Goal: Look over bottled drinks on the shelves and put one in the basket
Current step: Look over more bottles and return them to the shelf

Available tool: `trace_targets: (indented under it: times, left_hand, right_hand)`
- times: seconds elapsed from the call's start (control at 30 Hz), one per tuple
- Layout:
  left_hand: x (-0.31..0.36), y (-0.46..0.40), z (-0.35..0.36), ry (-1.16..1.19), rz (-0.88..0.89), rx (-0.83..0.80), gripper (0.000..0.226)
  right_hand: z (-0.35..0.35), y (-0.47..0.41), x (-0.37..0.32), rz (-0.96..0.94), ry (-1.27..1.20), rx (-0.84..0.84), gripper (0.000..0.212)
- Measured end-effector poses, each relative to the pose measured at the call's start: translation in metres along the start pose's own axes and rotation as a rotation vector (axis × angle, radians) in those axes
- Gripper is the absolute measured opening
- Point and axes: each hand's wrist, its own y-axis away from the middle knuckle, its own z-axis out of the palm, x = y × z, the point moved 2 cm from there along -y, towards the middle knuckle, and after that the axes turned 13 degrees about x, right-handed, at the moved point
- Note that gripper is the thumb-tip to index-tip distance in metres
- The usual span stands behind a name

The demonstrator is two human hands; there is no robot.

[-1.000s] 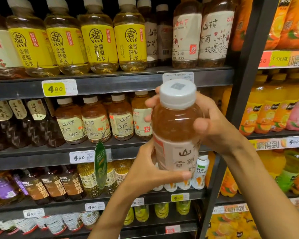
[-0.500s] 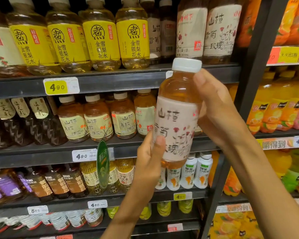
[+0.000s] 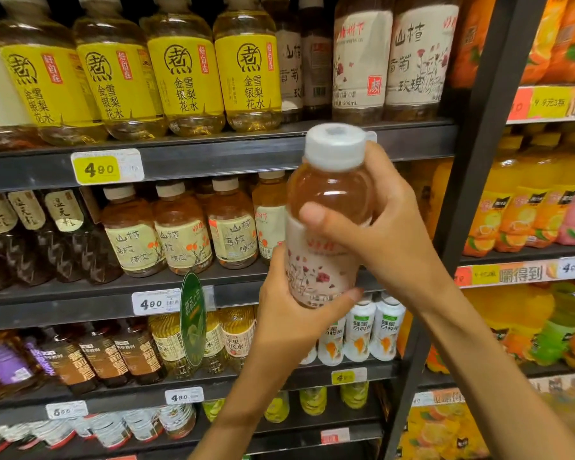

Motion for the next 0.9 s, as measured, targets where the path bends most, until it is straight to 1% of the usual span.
trace_targets:
  times: [0.1,0.17,0.23,0.33,0.4,0.47,0.53,0.57,0.6,0.63,0.7,0.73,0.8,0.9]
  left_hand:
    - [0.001,-0.004,-0.006,-0.005,0.039,-0.057,0.066]
    - [0.003,-0.005,-0.009,-0.017,0.054,-0.093,0.065]
    - [0.004,-0.006,-0.01,-0.038,0.056,-0.12,0.069]
    - [0.006,-0.01,-0.009,-0.044,0.042,-0.143,0.073]
    - [0.009,-0.011,-0.009,-0.015,0.051,-0.106,0.076]
    - [0.013,-0.011,-0.011,0.013,0.045,-0.067,0.073]
    - [0.011,-0.009,-0.012,0.018,0.003,-0.052,0.073]
    - [0.01,-0.007,-0.013,0.016,-0.031,-0.041,0.07]
    - [0.009,-0.006,-0.015,0.005,-0.048,-0.024,0.063]
    - [0.008,-0.004,-0.017,0.006,-0.022,-0.033,0.063]
    - [0.007,0.0,-0.018,0.036,0.043,-0.094,0.063]
    - [0.01,0.002,-0.019,0.054,0.038,-0.111,0.06]
    - [0.011,0.006,-0.018,0.12,-0.015,-0.159,0.054]
    - [0.011,0.013,-0.019,0.154,-0.123,-0.266,0.049]
  right_hand:
    - [-0.008,0.002,-0.002,0.058,-0.065,-0.172,0.065]
    - [-0.013,0.001,-0.001,0.101,-0.102,-0.229,0.07]
    - [-0.014,0.001,0.001,0.116,-0.078,-0.265,0.071]
    - [-0.011,0.006,0.0,0.05,0.016,-0.324,0.073]
    - [-0.011,0.009,-0.002,-0.02,0.063,-0.365,0.071]
    - [-0.011,0.011,-0.007,-0.069,0.067,-0.4,0.069]
    - [-0.01,0.012,-0.01,-0.09,0.068,-0.407,0.07]
    - [-0.009,0.012,-0.011,-0.085,0.065,-0.394,0.071]
    - [-0.009,0.012,-0.012,-0.069,0.052,-0.371,0.072]
    - [-0.009,0.01,-0.012,-0.044,0.026,-0.343,0.072]
    - [-0.009,0.006,-0.012,0.04,-0.084,-0.289,0.066]
    - [-0.009,0.004,-0.011,0.107,-0.158,-0.273,0.066]
    - [-0.007,-0.001,-0.007,0.242,-0.286,-0.255,0.074]
    - [-0.002,-0.007,-0.002,0.346,-0.332,-0.268,0.079]
